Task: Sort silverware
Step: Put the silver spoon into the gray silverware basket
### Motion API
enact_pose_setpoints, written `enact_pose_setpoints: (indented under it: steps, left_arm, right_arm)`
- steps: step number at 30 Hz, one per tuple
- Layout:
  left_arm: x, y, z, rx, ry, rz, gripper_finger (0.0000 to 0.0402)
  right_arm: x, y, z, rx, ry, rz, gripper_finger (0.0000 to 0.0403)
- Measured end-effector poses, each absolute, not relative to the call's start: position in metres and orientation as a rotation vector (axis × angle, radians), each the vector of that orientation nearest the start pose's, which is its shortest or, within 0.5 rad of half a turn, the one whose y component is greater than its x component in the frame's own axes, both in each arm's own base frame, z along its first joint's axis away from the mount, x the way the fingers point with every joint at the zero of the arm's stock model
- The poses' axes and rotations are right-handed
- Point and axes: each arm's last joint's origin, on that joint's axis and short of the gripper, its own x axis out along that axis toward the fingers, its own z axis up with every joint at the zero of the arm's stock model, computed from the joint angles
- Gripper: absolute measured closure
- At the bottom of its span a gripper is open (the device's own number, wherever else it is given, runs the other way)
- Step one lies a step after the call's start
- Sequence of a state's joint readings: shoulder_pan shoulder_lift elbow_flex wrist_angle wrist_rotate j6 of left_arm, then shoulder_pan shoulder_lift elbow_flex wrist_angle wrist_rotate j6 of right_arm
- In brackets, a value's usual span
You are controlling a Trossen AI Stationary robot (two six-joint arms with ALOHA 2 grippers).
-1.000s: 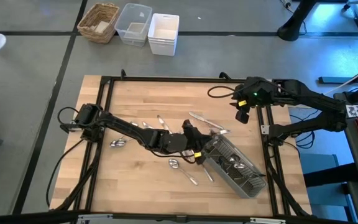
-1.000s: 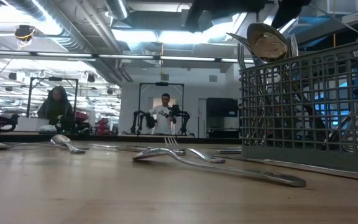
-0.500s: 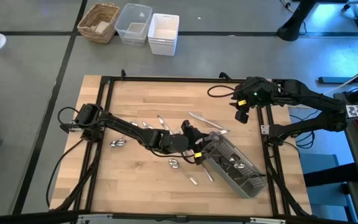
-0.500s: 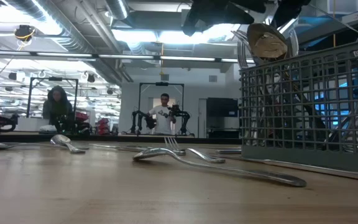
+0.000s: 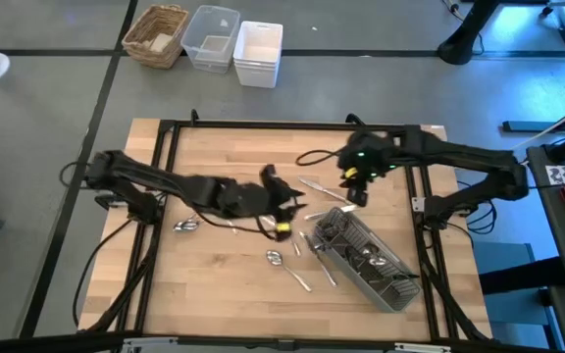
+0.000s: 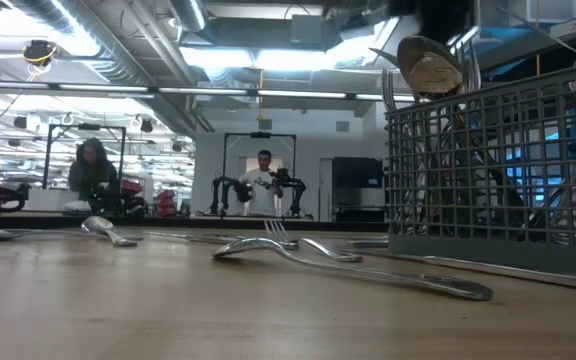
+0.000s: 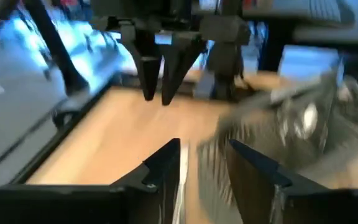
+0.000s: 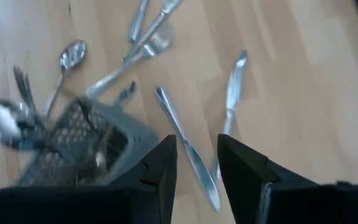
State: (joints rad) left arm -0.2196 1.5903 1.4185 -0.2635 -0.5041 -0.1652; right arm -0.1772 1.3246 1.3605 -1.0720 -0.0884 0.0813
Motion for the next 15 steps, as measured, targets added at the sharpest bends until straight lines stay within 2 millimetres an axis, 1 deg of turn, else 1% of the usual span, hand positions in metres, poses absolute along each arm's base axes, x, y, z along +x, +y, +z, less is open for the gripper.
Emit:
enact_pose_setpoints:
  steps: [3, 6, 8, 12, 15]
  left_arm:
    - [0.328, -0.054, 0.354, -0.042, 0.527, 0.244, 0.0279]
    - [0.304, -0.047, 0.356, -0.087, 0.657, 0.188, 0.0279]
    - [0.29, -0.041, 0.354, -0.128, 0.735, 0.183, 0.0279]
    - [0.266, -0.029, 0.346, -0.157, 0.873, 0.251, 0.0279]
    - [0.253, -0.019, 0.338, -0.163, 0.919, 0.275, 0.0279]
  right_arm:
    - [0.266, -0.045, 0.336, 0.211, 0.982, -0.113, 0.0284]
    - [0.284, -0.048, 0.331, 0.223, 0.92, -0.121, 0.0284]
    - [0.294, -0.05, 0.328, 0.256, 0.881, -0.137, 0.0284]
    - [0.312, -0.053, 0.321, 0.341, 0.812, -0.173, 0.0284]
    - [0.321, -0.055, 0.315, 0.397, 0.798, -0.196, 0.0284]
